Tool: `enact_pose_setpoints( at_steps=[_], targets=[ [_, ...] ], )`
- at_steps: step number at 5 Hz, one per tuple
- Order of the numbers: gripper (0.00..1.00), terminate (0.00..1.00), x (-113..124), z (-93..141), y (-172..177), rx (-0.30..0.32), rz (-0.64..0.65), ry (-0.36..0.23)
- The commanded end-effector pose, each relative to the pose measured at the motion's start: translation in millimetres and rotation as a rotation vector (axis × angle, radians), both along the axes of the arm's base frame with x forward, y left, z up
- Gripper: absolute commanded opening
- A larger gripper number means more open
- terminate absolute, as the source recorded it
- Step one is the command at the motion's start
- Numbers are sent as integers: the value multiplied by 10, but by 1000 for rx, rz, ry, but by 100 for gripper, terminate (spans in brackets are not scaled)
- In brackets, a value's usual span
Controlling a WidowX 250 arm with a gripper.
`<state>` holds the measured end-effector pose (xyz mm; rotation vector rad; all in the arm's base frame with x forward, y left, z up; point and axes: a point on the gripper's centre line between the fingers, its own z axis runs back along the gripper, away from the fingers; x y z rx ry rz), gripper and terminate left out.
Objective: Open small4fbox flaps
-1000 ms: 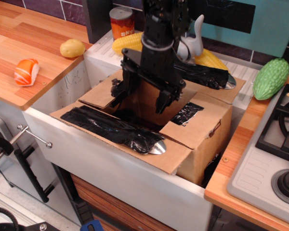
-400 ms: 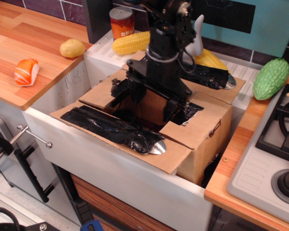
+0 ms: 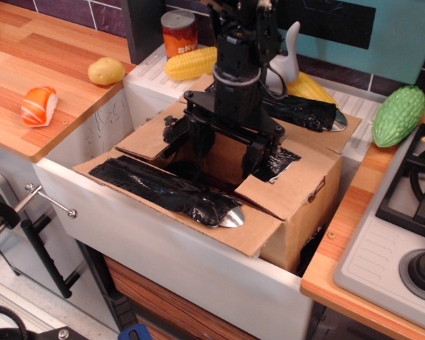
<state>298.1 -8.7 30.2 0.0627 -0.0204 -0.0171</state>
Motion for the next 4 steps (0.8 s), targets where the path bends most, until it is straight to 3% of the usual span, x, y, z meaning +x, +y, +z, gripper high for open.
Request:
enact_pose_setpoints(
  at_steps=[1, 3, 4],
  targets=[
    [100, 0, 163, 491, -344, -36, 42, -66],
    [100, 0, 213, 672, -596, -70, 97, -56],
    [100, 0, 204, 655, -687, -82, 105, -57]
  ],
)
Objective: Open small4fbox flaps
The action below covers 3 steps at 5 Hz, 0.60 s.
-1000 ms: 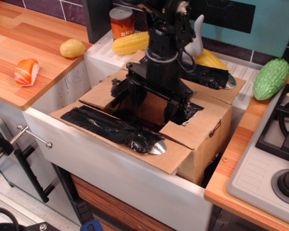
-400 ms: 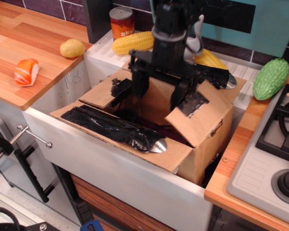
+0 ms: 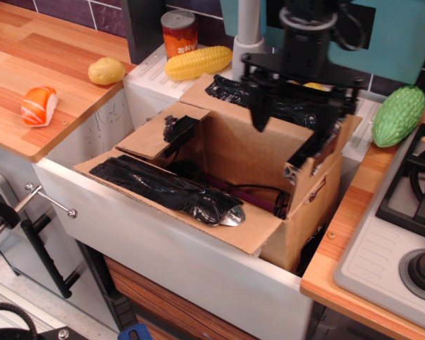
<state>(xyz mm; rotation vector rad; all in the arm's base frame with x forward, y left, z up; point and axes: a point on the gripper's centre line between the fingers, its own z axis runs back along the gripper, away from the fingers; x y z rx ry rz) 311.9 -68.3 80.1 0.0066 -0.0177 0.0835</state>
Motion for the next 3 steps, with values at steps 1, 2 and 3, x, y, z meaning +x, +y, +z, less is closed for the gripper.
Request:
enact_pose_setpoints(
  at_steps=[1, 2, 3],
  targets=[
    [100, 0, 23, 73, -226, -30, 34, -71],
    [100, 0, -6, -69, -303, -30, 42, -97],
    [100, 0, -6, -167, -394, -24, 33, -92]
  ],
)
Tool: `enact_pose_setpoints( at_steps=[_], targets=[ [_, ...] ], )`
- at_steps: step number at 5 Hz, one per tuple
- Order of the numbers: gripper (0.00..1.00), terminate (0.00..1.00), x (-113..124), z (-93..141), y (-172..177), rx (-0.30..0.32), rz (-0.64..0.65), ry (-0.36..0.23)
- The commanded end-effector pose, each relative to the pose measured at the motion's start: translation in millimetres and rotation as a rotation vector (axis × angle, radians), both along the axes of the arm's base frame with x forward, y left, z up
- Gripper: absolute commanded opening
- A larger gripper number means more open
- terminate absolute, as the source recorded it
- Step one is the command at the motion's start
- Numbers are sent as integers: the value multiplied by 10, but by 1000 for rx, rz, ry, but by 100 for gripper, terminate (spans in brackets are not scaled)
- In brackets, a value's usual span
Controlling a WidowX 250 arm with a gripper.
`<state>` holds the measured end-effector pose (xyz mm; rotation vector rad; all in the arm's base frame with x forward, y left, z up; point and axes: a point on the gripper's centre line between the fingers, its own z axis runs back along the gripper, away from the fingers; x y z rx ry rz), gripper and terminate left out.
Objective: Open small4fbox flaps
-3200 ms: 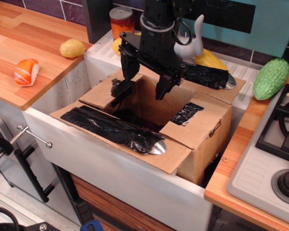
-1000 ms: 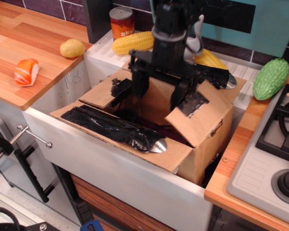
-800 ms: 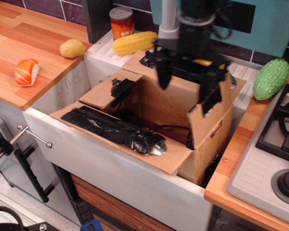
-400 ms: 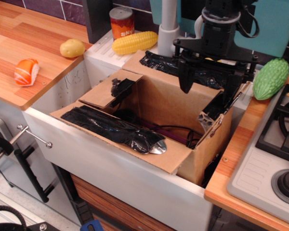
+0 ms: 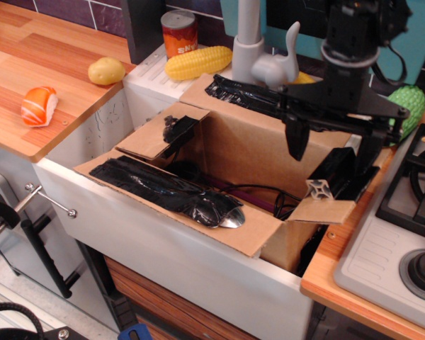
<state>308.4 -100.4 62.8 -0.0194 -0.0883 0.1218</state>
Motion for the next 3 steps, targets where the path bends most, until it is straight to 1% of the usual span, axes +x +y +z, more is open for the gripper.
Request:
enact_pose_setpoints(
  at_steps=[1, 2, 3],
  targets=[
    [100, 0, 6, -115, -38, 1, -25, -25],
    [100, 0, -14, -285, -38, 21, -44, -35],
    [100, 100, -74, -322, 21, 58, -59, -14]
  ],
)
